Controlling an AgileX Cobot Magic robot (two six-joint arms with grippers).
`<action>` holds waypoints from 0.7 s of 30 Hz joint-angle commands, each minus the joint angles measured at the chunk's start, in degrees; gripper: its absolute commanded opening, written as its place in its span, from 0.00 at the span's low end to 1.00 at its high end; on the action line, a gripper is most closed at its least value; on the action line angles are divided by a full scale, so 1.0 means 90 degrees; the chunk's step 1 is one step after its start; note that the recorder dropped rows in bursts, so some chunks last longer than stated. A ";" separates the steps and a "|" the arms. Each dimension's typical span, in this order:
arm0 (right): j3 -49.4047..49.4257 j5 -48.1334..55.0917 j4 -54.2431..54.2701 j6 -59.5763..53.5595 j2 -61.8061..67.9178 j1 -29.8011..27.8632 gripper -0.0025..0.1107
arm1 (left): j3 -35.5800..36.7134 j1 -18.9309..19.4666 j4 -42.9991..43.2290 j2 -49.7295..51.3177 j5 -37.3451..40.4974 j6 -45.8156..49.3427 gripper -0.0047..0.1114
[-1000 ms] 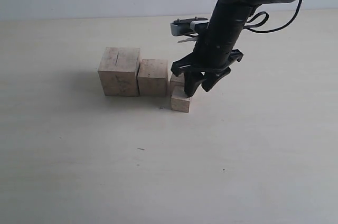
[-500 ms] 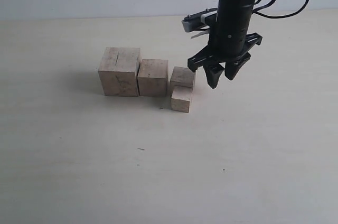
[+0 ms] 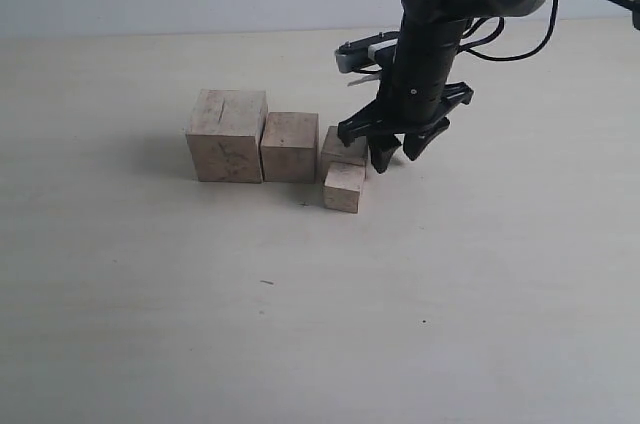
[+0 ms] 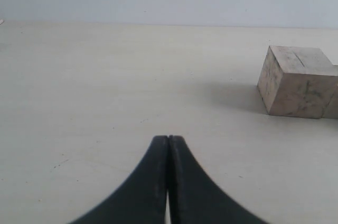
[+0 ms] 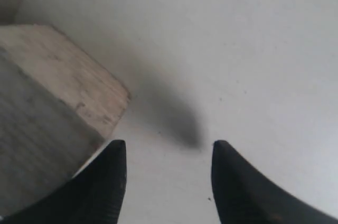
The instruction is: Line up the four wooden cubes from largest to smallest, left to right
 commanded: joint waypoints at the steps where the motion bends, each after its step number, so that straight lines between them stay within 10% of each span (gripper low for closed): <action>1: -0.0087 -0.0463 0.0175 -0.0005 0.0006 0.0006 0.45 | 0.0001 0.0028 0.0019 -0.0043 -0.0087 -0.0004 0.04; 21: -0.0091 -0.0911 0.0839 -0.0595 0.0006 0.0006 0.45 | 0.0001 0.0028 0.0019 -0.0043 -0.0087 -0.0004 0.04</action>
